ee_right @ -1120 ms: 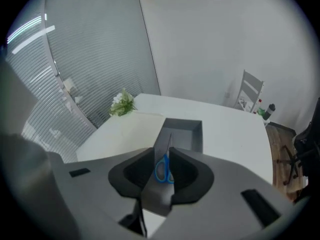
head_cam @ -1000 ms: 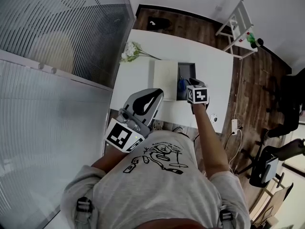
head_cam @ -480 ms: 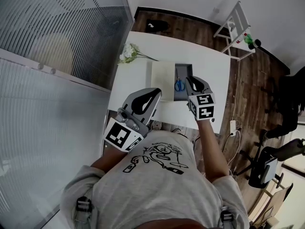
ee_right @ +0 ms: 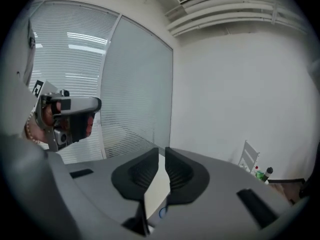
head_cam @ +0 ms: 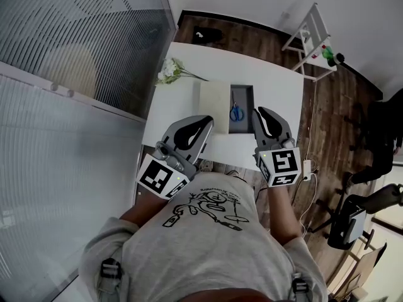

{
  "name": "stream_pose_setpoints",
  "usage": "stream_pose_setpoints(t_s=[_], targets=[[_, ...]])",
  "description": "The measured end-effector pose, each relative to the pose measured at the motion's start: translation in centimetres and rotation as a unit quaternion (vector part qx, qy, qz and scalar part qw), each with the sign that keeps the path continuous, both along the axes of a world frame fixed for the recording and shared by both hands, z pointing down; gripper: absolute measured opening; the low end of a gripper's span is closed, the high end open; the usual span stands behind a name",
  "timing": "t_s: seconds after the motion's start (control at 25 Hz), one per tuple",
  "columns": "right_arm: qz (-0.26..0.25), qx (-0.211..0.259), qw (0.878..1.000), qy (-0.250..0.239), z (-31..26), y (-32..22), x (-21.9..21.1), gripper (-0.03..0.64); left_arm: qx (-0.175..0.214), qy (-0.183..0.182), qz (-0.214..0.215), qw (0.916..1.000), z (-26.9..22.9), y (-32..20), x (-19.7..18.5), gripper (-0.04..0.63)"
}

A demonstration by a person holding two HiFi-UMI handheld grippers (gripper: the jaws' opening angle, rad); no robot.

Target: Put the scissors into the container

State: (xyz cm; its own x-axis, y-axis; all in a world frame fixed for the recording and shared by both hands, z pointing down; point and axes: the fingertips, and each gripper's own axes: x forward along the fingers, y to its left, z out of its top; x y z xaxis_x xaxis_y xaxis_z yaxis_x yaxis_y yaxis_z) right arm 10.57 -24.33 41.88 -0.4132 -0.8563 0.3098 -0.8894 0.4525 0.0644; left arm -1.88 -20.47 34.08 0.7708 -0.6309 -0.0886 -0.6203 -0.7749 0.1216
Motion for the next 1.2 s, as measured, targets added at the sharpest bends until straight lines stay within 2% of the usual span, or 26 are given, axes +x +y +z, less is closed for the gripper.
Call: stream_pose_setpoints(t_s=[0.32,0.68,1.2], targets=[[-0.024,0.064,0.998,0.017,-5.0,3.3,-1.1,0.031,0.006,0.002,0.009,0.9999,-0.6,-0.1,0.2,0.021],[-0.017,0.104,0.994,0.0,-7.9,5.9,-0.7,0.011,0.015,-0.003,0.009,0.9998,-1.2,0.0,0.1,0.02],[0.009,0.125,0.992,-0.014,-9.0,7.2,0.7,0.006,0.016,0.002,-0.001,0.9999,-1.6,-0.6,0.0,0.02]])
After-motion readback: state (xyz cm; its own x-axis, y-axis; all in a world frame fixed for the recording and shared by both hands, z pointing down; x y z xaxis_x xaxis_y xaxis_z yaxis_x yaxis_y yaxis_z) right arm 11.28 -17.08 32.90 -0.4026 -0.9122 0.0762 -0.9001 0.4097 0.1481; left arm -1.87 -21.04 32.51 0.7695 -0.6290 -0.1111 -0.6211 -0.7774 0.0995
